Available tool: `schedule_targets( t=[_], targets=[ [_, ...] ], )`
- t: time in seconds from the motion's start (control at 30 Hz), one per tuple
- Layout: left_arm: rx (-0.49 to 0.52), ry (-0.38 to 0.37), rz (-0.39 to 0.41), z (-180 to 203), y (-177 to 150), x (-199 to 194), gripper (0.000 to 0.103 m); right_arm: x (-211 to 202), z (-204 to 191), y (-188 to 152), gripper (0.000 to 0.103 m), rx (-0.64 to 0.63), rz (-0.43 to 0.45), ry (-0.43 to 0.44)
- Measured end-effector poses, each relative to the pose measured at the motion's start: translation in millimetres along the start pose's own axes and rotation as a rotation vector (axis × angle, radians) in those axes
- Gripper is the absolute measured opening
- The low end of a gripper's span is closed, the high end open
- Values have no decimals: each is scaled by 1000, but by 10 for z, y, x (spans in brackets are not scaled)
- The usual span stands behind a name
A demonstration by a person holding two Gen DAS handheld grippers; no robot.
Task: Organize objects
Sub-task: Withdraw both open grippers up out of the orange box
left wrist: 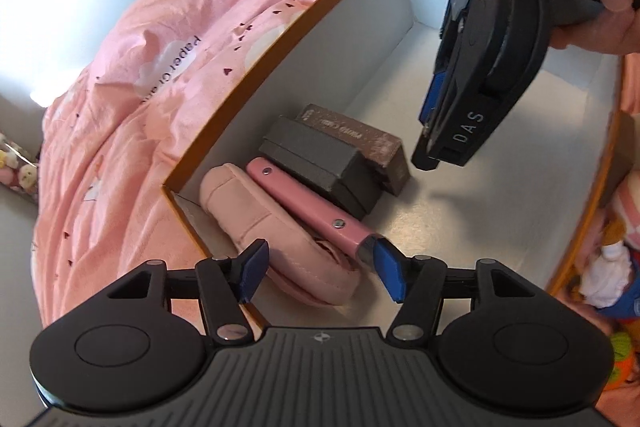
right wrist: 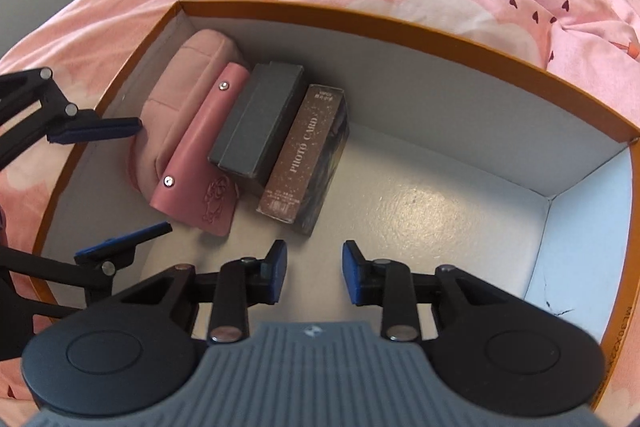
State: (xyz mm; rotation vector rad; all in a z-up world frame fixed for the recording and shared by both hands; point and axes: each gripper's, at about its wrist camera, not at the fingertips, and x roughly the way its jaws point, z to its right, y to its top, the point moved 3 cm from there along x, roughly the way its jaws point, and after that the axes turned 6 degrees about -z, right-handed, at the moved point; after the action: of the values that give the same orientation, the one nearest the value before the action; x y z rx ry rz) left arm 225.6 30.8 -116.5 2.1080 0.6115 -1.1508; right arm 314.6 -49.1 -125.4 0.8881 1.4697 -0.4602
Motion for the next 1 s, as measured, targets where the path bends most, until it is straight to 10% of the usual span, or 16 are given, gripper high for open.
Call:
schedule_targets(
  t=[1.0],
  targets=[
    [-259,-4,129,-165,-16,-377,68,-411,-104,-173,24,28,134,20]
  ],
)
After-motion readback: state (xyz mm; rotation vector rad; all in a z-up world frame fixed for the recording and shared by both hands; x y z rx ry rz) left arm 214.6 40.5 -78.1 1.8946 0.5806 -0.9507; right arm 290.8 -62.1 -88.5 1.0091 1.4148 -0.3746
